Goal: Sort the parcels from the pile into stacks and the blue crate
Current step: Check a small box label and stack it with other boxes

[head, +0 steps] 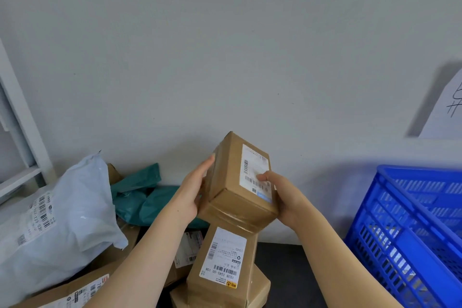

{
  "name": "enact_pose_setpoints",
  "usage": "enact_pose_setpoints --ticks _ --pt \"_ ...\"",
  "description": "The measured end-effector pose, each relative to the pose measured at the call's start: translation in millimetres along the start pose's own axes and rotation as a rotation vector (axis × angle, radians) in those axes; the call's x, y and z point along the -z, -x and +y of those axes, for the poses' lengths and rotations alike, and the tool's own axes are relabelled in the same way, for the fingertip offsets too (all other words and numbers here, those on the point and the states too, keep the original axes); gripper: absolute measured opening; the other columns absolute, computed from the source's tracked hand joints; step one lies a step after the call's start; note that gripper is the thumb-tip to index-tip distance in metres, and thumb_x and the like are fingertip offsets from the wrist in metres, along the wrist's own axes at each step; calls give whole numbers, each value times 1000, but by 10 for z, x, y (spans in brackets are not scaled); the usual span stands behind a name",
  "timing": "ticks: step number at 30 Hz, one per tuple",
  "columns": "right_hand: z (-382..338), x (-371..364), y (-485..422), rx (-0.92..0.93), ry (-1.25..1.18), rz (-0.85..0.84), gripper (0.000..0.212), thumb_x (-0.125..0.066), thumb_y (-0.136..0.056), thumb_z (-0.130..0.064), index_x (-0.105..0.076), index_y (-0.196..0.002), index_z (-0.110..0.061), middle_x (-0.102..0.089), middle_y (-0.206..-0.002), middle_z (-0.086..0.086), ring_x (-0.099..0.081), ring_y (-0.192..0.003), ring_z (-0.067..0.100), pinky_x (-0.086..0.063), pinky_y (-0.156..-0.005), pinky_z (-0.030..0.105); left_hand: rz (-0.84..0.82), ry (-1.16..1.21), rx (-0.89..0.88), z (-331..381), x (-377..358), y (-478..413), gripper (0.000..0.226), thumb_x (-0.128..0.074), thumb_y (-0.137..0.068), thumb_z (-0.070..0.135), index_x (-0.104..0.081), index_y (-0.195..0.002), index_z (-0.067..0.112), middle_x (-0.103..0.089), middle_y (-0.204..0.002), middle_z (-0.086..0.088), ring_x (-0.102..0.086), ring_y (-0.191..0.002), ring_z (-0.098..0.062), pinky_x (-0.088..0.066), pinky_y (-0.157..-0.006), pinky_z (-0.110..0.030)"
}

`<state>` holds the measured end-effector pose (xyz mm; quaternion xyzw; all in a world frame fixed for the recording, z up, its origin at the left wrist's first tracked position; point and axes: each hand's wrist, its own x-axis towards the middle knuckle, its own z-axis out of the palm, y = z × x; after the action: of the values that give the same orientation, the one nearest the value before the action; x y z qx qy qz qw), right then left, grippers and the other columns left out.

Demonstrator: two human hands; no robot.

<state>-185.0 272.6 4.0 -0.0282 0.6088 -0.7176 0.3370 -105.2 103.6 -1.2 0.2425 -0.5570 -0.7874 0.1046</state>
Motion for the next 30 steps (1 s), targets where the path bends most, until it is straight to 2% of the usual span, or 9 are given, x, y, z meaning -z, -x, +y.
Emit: enact_pose_setpoints --ticks 3,7,9,12,16,21,24,27,30 --pt "11 -27 31 -2 74 57 14 -60 -89 -12 -59 -102 -17 -67 -90 8 -64 -82 22 -52 -71 31 27 -29 14 4 -6 9 41 -64 -86 49 -64 -116 21 -66 -112 -6 -61 -104 -26 -50 -89 -41" --pt "-45 -126 60 23 261 171 7 -53 -93 -15 -52 -87 -20 -59 -85 7 -55 -75 18 -46 -79 35 22 -29 -31 -10 -13 40 21 -62 -91 36 -68 -103 20 -71 -98 -3 -66 -92 -22 -51 -75 -35" --pt "-74 -167 93 16 330 200 9 -55 -93 -27 -50 -86 -23 -57 -83 5 -53 -72 17 -48 -87 38 19 -37 -56 -23 -19 39 19 -62 -92 34 -68 -104 21 -72 -99 -3 -66 -92 -22 -52 -75 -36" --pt "-97 -192 132 -18 393 173 29 -57 -90 -48 -49 -105 -24 -54 -87 2 -52 -75 16 -47 -86 39 18 -94 -83 -35 -49 38 27 -62 -91 37 -66 -112 21 -71 -106 -5 -65 -100 -26 -51 -92 -45" --pt "-71 -171 96 -39 398 116 58 -61 -80 -62 -43 -119 -23 -54 -94 0 -54 -89 21 -46 -92 41 37 -133 -98 -27 -83 50 25 -62 -91 38 -67 -110 22 -71 -104 -6 -65 -100 -28 -50 -94 -48" --pt "-9 -169 58 -24 413 65 66 -67 -75 -61 -49 -123 -20 -60 -110 4 -58 -95 21 -47 -71 35 4 -177 -133 -26 -123 81 21 -56 -95 32 -66 -111 24 -71 -102 -5 -66 -97 -25 -53 -90 -44" --pt "27 -155 27 5 389 66 58 -68 -76 -55 -51 -120 -22 -61 -113 5 -59 -101 23 -51 -78 41 -24 -185 -158 -7 -138 110 20 -58 -94 34 -64 -113 29 -72 -103 -4 -68 -96 -26 -54 -89 -47" --pt "29 -153 24 27 373 78 54 -68 -77 -51 -52 -118 -21 -62 -112 4 -59 -101 23 -51 -85 42 -25 -192 -177 7 -145 126 20 -58 -94 30 -63 -114 29 -71 -104 -4 -67 -94 -24 -56 -81 -41" --pt "27 -163 57 61 364 89 49 -69 -80 -43 -51 -118 -16 -62 -107 5 -60 -92 19 -46 -66 31 -2 -211 -202 -28 -155 125 19 -57 -95 27 -63 -113 29 -70 -103 -2 -66 -95 -24 -55 -84 -44"
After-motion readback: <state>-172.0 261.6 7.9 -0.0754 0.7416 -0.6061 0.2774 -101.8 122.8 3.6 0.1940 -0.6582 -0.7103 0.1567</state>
